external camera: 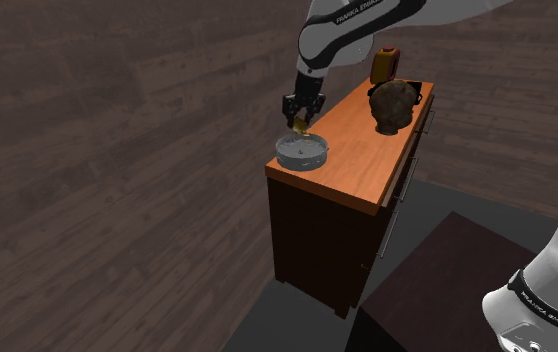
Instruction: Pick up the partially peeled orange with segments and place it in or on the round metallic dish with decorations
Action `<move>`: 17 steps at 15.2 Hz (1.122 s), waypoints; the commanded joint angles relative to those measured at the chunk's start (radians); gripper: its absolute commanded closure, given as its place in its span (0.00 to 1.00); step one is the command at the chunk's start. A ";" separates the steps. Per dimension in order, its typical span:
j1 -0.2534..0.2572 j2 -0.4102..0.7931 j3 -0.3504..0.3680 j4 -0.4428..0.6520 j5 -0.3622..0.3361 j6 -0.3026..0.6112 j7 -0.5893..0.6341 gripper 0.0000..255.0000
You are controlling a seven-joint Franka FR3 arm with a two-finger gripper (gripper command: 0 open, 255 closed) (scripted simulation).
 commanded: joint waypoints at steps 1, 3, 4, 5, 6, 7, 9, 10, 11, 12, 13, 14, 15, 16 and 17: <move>0.000 0.010 0.002 -0.015 0.005 0.025 -0.004 1.00; -0.001 0.020 0.004 -0.029 0.011 0.048 -0.009 1.00; -0.001 0.025 0.005 -0.036 0.014 0.060 -0.012 1.00; -0.002 0.030 0.006 -0.042 0.017 0.071 -0.015 1.00; -0.002 0.035 0.007 -0.047 0.020 0.080 -0.017 1.00; -0.002 0.035 0.007 -0.047 0.020 0.080 -0.017 1.00; -0.002 0.035 0.007 -0.047 0.020 0.080 -0.017 1.00; -0.002 0.035 0.007 -0.047 0.020 0.080 -0.017 1.00; -0.002 0.035 0.007 -0.047 0.020 0.080 -0.017 1.00; -0.002 0.035 0.007 -0.047 0.020 0.080 -0.017 1.00; -0.002 0.035 0.007 -0.047 0.020 0.080 -0.017 1.00; -0.002 0.035 0.007 -0.047 0.020 0.080 -0.017 0.00; -0.002 0.035 0.007 -0.047 0.020 0.080 -0.017 0.00; -0.002 0.035 0.007 -0.047 0.020 0.080 -0.017 0.00; -0.002 0.035 0.007 -0.047 0.020 0.080 -0.017 0.00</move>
